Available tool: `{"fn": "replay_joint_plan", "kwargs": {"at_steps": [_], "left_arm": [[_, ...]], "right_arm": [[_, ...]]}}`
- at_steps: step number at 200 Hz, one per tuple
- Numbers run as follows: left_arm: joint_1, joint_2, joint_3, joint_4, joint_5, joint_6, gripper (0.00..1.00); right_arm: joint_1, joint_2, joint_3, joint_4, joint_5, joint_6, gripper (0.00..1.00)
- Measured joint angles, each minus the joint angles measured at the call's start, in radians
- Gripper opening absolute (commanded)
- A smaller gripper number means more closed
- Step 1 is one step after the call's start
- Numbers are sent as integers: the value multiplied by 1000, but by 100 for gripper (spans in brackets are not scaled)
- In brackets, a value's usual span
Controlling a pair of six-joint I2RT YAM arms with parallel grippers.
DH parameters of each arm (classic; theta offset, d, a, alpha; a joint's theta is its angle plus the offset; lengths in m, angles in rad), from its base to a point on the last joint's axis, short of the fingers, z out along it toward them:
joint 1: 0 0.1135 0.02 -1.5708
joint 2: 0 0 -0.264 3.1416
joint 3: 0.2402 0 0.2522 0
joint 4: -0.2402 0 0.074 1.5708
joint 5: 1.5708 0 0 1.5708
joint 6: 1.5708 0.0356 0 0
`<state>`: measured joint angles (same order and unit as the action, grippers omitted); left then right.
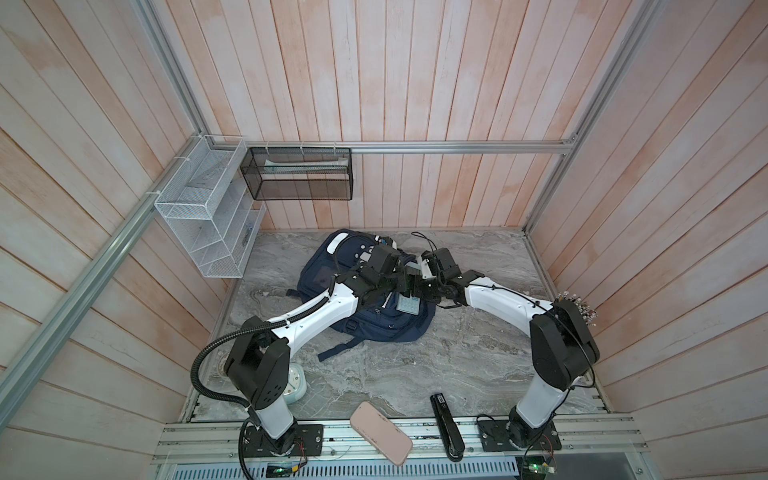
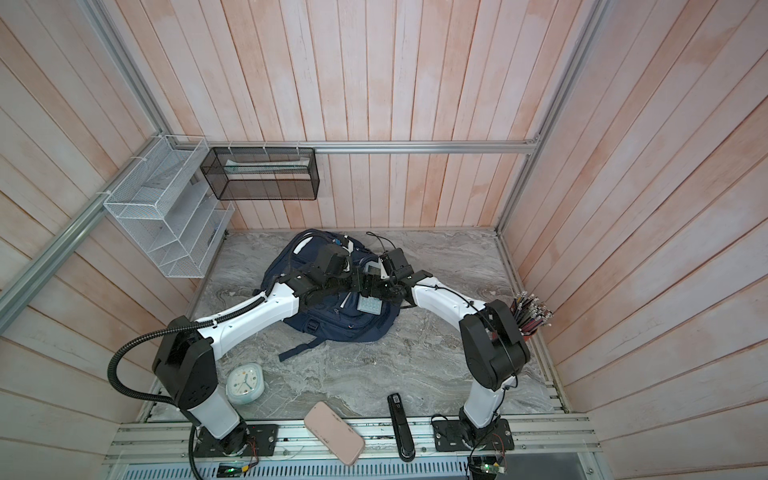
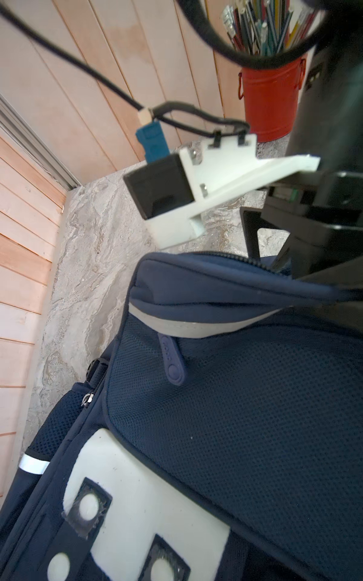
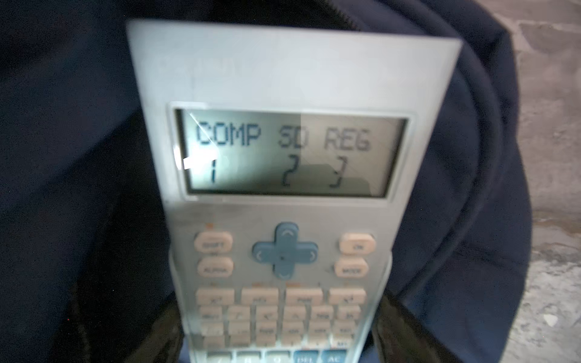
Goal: Pack the student bag
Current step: 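Lift the calculator and carry it over the backpack's open pocket with the right gripper, then lower the calculator into the pocket and open the right gripper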
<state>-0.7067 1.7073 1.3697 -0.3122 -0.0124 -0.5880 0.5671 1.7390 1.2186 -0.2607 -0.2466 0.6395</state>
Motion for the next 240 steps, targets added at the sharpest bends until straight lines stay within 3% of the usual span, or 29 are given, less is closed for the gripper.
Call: {"fn": "replay_joint_plan", "kwargs": {"at_steps": [50,79,115,184,198,240], "left_arm": [[0,-18,-60,87,16,-41,0],[12,-56,-112,132,19,-49,0],[26,-71,-165,183,24,-65,4],[74,-82,-186,200,106,-81,5],[76,-82,-187,204,113,-88,3],[76,-85,-214,236,118,-103,1]], "right_arm": [[-48,21,15,47,-113,51,77],[-32,28,27,59,-123,82,78],[-28,74,42,84,-168,110,89],[-7,72,-41,233,-158,154,90],[-7,57,-56,239,-153,160,85],[0,-14,-115,254,-136,166,82]]}}
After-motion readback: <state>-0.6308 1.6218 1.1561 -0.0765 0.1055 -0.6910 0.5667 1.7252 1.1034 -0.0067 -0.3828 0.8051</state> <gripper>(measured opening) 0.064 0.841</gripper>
